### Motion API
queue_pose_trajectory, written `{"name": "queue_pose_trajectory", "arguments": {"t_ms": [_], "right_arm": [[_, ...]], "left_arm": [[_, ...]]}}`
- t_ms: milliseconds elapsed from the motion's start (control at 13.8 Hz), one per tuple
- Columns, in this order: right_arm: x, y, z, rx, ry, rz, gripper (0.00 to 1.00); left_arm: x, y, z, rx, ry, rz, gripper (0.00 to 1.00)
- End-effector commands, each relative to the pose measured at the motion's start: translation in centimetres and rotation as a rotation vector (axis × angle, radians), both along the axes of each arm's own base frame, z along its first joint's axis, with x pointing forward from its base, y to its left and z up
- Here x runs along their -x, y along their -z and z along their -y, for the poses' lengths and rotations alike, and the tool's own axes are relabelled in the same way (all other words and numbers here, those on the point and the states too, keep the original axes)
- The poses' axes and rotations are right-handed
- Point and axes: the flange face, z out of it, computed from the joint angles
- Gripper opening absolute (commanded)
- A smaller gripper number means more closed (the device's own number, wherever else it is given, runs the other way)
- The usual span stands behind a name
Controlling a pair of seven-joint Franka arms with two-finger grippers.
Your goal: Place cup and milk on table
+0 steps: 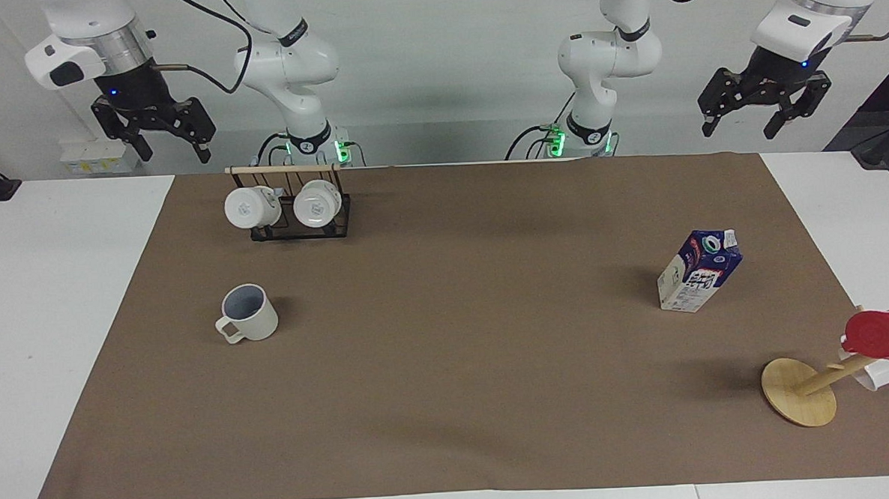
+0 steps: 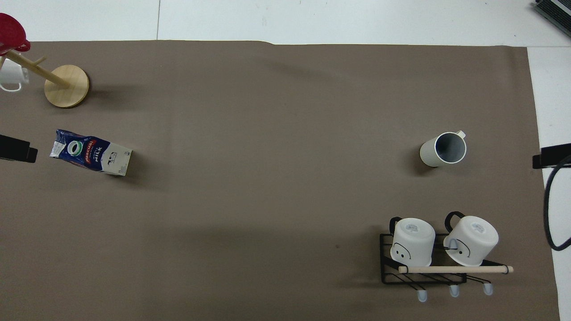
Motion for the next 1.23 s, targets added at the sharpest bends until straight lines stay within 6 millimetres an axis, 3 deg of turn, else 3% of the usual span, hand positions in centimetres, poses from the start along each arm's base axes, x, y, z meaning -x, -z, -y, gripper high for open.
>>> {"name": "queue_pose_trajectory", "arguments": {"t_ms": [0,1157], "right_arm": [[0.46,-0.32,-0.15,0.000,0.013,-0.003,1.00],[0.65,-0.19,0.03,0.001,0.010,-0.002,1.00]], "left_arm": [[0.15,-0.55,-0.12,-0.002,0.005,0.008,1.00],[0.36,-0.46,-0.36,-0.001,-0.007,-0.004,1.00]]}}
